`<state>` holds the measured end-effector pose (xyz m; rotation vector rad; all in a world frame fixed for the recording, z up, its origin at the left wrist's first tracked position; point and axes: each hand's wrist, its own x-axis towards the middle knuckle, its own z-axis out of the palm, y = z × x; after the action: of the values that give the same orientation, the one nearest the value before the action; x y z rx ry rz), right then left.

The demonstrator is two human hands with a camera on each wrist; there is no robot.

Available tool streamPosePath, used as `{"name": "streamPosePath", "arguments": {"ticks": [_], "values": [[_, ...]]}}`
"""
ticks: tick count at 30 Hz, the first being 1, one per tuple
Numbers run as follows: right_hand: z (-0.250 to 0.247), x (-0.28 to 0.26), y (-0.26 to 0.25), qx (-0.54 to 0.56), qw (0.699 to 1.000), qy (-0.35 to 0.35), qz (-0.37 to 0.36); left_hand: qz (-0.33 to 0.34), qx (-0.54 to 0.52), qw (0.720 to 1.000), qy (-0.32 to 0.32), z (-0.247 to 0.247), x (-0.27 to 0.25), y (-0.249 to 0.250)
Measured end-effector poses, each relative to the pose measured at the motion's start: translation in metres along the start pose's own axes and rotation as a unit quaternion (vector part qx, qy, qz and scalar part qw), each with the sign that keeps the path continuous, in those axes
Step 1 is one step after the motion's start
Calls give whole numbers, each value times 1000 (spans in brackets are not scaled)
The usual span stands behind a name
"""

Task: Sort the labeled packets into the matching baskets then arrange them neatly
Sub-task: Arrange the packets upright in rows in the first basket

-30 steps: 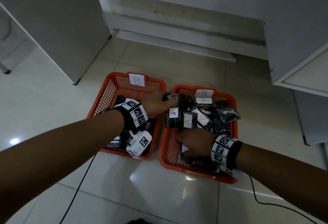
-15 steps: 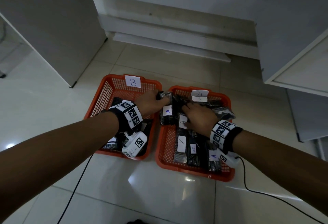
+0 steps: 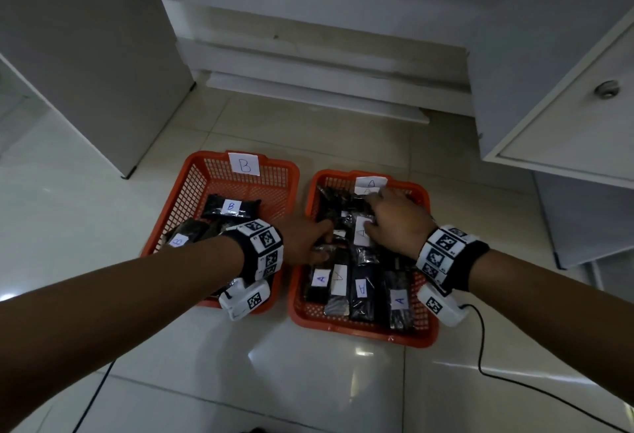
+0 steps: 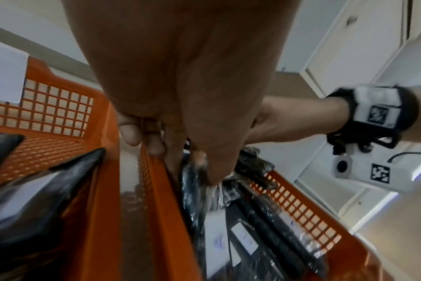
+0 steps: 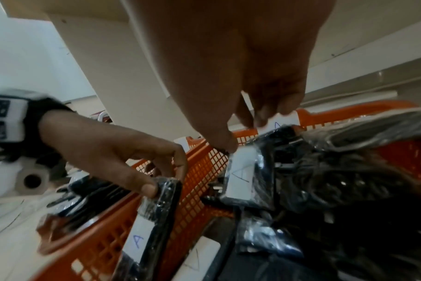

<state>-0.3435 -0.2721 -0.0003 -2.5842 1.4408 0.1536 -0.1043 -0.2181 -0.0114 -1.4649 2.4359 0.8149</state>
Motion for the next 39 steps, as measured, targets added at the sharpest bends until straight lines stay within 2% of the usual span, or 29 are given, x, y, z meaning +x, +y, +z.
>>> {"name": "streamPosePath", "arguments": {"ticks": [3,5,7,9,11,20,25,31,39], "values": [[3,-11,-11,-46,995,43,-77,2,54,999,3,8,3,0],[10,-18,-20,-20,989,-7,-148,-10,102,995,7,12,3,3],[21,-21,-27,15,980,-102,-170,-31,160,987,-3,14,4,9],[33,-22,-31,40,971,-169,-165,-29,193,981,-5,14,4,15],[46,-18,-34,37,969,-184,-159,-21,187,982,-10,12,5,20],[67,-9,-44,-2,981,-157,-117,-61,182,978,-79,11,16,18],[79,-16,-46,-21,987,-130,-93,-70,206,974,-54,21,18,22],[82,-15,-40,-12,985,-138,-100,-89,273,955,-76,26,21,28],[79,-8,-36,-27,975,-184,-118,-88,315,941,-87,27,26,32]]}}
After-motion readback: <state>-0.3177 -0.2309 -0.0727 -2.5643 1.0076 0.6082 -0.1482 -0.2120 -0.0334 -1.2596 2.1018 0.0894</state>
